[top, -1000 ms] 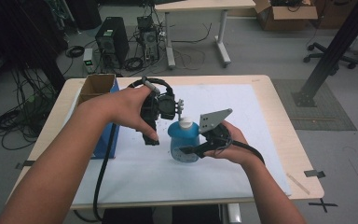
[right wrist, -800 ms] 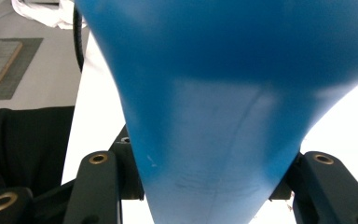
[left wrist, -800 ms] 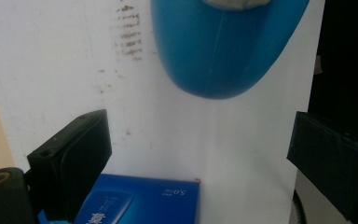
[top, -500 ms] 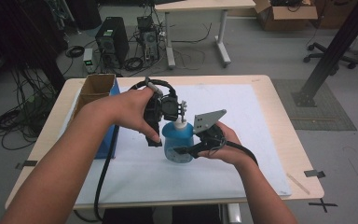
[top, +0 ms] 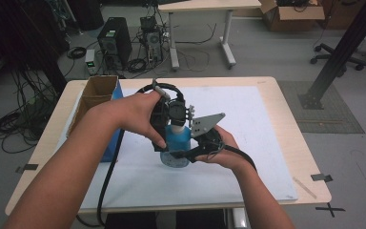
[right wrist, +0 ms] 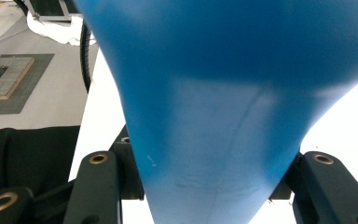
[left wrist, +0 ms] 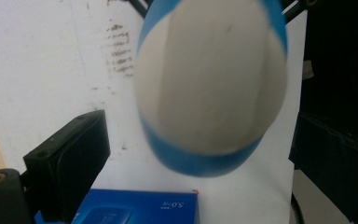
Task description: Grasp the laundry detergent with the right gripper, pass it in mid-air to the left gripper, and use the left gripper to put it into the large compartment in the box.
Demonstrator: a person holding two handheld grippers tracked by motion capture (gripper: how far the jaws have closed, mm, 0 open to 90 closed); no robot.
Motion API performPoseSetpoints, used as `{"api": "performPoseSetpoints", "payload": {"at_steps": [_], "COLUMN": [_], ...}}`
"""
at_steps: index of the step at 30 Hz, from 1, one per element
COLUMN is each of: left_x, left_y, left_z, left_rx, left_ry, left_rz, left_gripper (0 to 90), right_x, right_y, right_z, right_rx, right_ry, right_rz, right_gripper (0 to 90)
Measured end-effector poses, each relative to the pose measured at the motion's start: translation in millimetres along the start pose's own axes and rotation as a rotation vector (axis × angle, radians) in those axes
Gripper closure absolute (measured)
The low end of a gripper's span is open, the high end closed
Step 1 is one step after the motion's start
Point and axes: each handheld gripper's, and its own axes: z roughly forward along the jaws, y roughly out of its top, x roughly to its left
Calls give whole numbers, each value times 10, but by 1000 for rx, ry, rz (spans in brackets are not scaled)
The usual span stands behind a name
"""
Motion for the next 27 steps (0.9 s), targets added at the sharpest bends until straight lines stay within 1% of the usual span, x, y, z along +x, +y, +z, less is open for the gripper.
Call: {"api": "performPoseSetpoints", "payload": {"at_steps": [4,9,10,16,20,21,24,26,27], "left_x": [-12,-20,-19,-23,-26,-26,-29,-32,-34], "left_y": [20,22,24,27,34,37,39,38,36], "left_z": [1,6,6,13,23,28,33,33,37], "left_rx": [-3,-5,-5,-9,-10,-11,-12,-12,-16], "left_ry": [2,1,4,3,3,2,3,0,1], "left_rz": [6,6,11,15,20,20,21,22,23], "left_gripper": [57,61,61,65,69,71,78,86,91], "right_x": [1,0,8,5,4,9,10,17,11], "right_y": [30,68,77,100,111,115,125,133,135], "right_z": [29,46,47,58,74,78,83,86,89], "right_rx": [-7,-9,-15,-20,-21,-23,-21,-23,-25], "right_ry": [5,-3,5,7,4,2,6,5,2], "right_rz": [-3,-15,-1,-3,-18,-13,-21,-14,-21], "right_gripper": [459,459,459,459,459,459,459,459,459]}}
